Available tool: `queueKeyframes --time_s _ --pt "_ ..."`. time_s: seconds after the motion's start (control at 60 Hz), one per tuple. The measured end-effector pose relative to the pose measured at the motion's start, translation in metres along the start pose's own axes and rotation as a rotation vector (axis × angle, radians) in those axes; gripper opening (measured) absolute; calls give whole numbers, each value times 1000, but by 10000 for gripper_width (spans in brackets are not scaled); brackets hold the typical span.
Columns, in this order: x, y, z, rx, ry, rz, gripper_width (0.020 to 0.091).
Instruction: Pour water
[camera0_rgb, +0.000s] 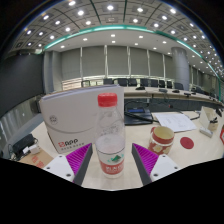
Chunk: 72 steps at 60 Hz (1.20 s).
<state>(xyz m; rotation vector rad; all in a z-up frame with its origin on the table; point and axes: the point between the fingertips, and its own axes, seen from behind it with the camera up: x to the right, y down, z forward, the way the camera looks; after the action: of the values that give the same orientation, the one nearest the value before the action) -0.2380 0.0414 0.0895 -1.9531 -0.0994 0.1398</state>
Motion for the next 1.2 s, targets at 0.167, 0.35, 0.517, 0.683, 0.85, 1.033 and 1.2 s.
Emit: queueKeyframes --time_s 0.167,0.35,0.517,0.683,0.85,1.033,1.2 --pt "-4 8 28 27 23 -4 539" --pt "-4 6 30 34 22 4 385" --pt "-15 -20 22 35 -59 177 374" --pt "-25 -81 12 65 -261 676 373" --pt "-21 -126 16 66 -471 1202 371" --pt "1 -126 27 22 -586 1623 371" --pt "13 -116 36 -15 -643 1865 371"
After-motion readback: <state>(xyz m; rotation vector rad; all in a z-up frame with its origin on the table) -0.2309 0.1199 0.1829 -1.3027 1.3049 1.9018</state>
